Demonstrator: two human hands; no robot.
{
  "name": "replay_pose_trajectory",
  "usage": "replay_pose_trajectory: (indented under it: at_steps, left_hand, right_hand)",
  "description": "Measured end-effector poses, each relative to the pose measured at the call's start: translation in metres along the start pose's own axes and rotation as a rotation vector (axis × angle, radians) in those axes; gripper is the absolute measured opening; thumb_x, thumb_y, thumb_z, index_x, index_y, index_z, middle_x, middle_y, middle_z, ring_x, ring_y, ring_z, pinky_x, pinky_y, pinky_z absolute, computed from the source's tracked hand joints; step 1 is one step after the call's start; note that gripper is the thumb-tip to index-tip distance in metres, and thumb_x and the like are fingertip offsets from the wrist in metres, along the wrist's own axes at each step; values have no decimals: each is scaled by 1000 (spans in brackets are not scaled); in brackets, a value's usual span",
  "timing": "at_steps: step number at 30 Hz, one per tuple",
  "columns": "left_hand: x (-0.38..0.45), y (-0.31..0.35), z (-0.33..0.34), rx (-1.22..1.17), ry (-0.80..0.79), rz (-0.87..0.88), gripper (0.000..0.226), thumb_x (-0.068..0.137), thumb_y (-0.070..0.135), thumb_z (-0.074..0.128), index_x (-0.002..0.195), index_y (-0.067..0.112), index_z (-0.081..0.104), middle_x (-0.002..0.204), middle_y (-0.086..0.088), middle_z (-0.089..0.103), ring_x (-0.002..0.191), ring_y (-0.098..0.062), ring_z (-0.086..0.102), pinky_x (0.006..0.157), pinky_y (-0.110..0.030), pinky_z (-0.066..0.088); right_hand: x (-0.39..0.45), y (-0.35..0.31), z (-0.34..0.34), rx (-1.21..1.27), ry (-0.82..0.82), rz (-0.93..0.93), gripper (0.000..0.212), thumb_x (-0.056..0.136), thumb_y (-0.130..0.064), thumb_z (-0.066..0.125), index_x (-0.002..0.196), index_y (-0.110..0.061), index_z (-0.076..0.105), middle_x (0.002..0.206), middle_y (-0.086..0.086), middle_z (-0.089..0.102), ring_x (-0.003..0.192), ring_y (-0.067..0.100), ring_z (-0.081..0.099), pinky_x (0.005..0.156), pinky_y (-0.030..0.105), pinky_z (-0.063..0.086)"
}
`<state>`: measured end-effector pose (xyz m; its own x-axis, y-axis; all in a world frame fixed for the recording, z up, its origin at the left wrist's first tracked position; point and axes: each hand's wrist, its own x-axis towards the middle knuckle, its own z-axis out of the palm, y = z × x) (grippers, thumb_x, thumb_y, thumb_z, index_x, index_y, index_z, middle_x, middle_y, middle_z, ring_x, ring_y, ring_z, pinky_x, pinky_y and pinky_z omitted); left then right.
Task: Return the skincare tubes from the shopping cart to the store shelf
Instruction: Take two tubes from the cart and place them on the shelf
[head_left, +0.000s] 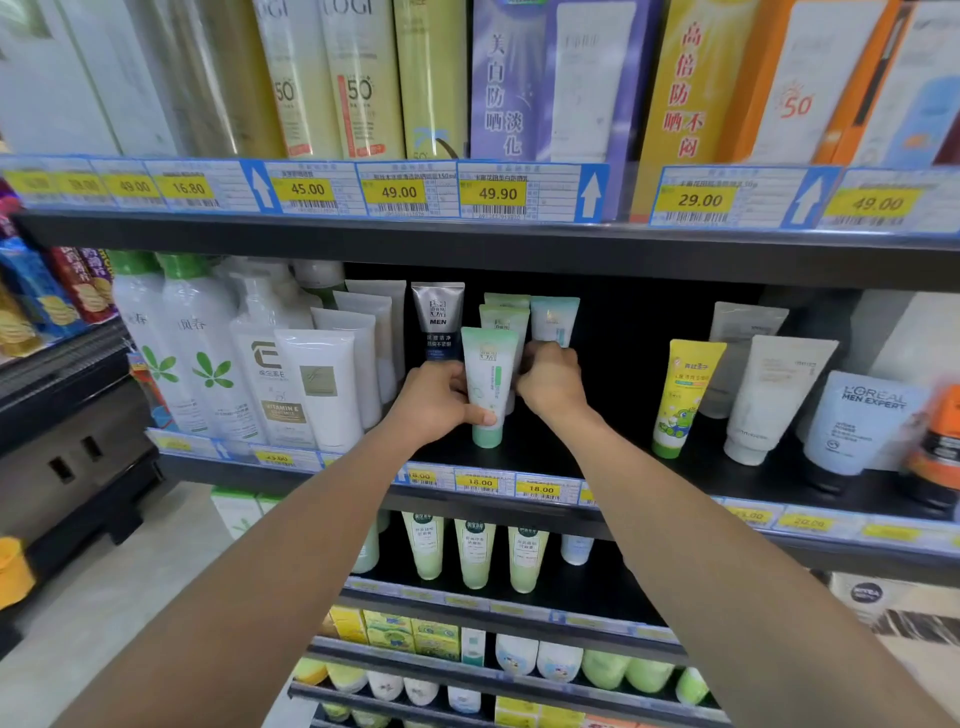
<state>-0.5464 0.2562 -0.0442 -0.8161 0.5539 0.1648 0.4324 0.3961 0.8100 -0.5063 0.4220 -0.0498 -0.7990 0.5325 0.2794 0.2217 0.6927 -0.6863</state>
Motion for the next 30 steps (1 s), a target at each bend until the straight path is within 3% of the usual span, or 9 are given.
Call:
replay_pose_trajectory:
  at_steps: [7,14,19,22,26,28,30]
  left_hand:
    - [-3,4,1,7,-6,4,51,60,13,91,107,15,71,106,-2,74,95,-9,68,90,-27,53]
    - [-3,6,6,7,-4,9,51,58,17,93,106,16,73,101,2,75,94,-8,69,93,-34,55]
    - [-5,7,5,8,-21,1,50,58,17,93,104,15,74,100,1,75,92,-7,69,92,-33,55]
    - [-8,10,6,28,-22,-4,50,59,17,93,104,15,73,98,1,75,90,-7,69,91,-32,55]
    - [-18,7,-1,173,-52,-33,59,59,24,93,110,11,69,94,0,72,85,-12,69,88,-31,56]
    - [-26,4,-9,284,-30,-40,62,67,29,89,120,11,64,100,-1,68,88,-14,65,89,-31,54]
    - [-37,5,-19,433,20,4,53,78,31,80,125,13,63,108,-4,67,92,-17,63,89,-31,53]
  right_hand:
    - [1,0,-1,-18,-19,21,21,82,-15,59,102,-16,65,112,15,58,100,35,59,83,35,53]
    - [-1,2,-2,12,-21,14,2,84,-21,60,84,-22,62,105,15,62,91,32,62,78,36,56]
    - [2,7,-1,15,-16,25,5,83,-15,63,84,-19,65,101,11,63,89,28,64,73,30,54]
    - [0,10,-1,-28,-54,39,20,83,-18,68,104,-18,67,111,9,54,94,28,58,83,32,53]
    - [-2,16,-10,-78,-100,30,36,73,-29,81,105,-19,69,115,12,60,99,23,55,80,29,49]
    - [-8,18,-21,-133,-111,23,44,73,-35,82,109,-16,66,115,12,59,96,21,50,76,28,44]
    - [-16,19,-32,-179,-80,8,48,77,-36,80,117,-14,64,116,13,61,100,25,57,83,32,51]
